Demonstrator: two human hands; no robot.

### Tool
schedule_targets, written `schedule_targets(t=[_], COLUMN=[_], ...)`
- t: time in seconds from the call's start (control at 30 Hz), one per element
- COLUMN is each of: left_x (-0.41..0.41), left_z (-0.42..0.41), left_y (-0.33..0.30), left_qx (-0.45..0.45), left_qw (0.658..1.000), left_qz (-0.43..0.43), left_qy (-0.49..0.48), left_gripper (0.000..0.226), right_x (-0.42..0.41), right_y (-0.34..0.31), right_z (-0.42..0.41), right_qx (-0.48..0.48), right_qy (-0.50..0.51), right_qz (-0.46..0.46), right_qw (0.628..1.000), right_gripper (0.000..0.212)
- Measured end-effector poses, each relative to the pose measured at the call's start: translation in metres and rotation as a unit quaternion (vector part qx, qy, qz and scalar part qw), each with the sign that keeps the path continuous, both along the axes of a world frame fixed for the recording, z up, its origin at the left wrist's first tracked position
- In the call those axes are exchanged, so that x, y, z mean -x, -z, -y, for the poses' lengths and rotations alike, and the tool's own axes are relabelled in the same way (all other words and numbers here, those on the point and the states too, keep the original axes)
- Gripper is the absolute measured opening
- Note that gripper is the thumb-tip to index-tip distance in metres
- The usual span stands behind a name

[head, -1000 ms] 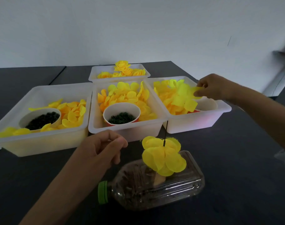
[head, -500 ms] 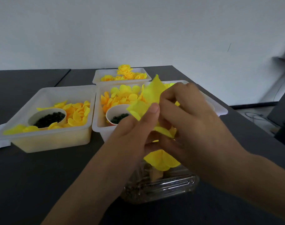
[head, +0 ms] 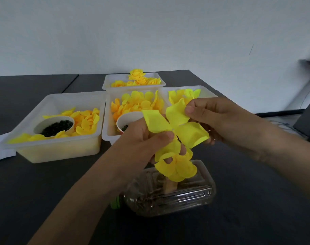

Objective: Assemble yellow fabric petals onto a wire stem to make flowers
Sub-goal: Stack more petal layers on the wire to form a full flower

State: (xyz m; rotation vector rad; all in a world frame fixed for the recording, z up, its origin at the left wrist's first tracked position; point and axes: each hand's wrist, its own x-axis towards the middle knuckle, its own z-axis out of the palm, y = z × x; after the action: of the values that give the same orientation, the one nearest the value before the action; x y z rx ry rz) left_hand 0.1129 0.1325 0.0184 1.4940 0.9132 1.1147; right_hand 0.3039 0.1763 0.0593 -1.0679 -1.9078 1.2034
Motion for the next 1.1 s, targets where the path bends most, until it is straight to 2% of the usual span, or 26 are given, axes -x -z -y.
schedule_targets(t=[0.13,0.3,0.43,0.5,0.6,0.77,0.87,1.0,1.1], left_x=[0.002,0.007,0.014,0.016,0.015,0.016,0.013,0.011,0.008], left_z=[-0.002,-0.009,-0.012,-0.013,-0.016,-0.024,-0.026,-0.019,-0.013], left_y=[-0.001,0.006,0.015,0.017,0.015,0.015,0.015,0.014,0.012], left_qx=[0.008,0.059,0.041,0.022,-0.01,-0.047,-0.014,0.084,0.123], left_qw=[1.0,0.995,0.992,0.994,0.993,0.988,0.988,0.992,0.987], left_qz=[-0.013,0.033,0.004,-0.027,-0.07,-0.104,-0.094,-0.017,-0.049], left_qy=[0.016,-0.073,-0.115,-0.107,-0.094,-0.101,-0.124,-0.093,-0.089], left_gripper=[0.032,0.053,0.031,0.032,0.047,0.033,0.034,0.037,0.05], right_x=[0.002,-0.006,-0.012,-0.013,-0.016,-0.018,-0.018,-0.018,-0.018], right_y=[0.005,0.015,0.025,0.03,0.036,0.042,0.045,0.049,0.052], right_z=[-0.007,-0.016,-0.014,-0.012,-0.013,-0.012,-0.011,-0.01,-0.006], right_qx=[0.074,0.142,0.164,0.168,0.159,0.129,0.129,0.137,0.153], right_qy=[-0.007,-0.004,-0.026,-0.02,-0.003,-0.026,-0.016,0.027,0.039], right_qz=[-0.044,-0.093,-0.078,-0.061,-0.046,-0.02,-0.042,-0.09,-0.124], right_qw=[0.996,0.985,0.983,0.984,0.986,0.991,0.991,0.986,0.98], right_gripper=[0.027,0.026,0.031,0.036,0.041,0.037,0.036,0.035,0.03])
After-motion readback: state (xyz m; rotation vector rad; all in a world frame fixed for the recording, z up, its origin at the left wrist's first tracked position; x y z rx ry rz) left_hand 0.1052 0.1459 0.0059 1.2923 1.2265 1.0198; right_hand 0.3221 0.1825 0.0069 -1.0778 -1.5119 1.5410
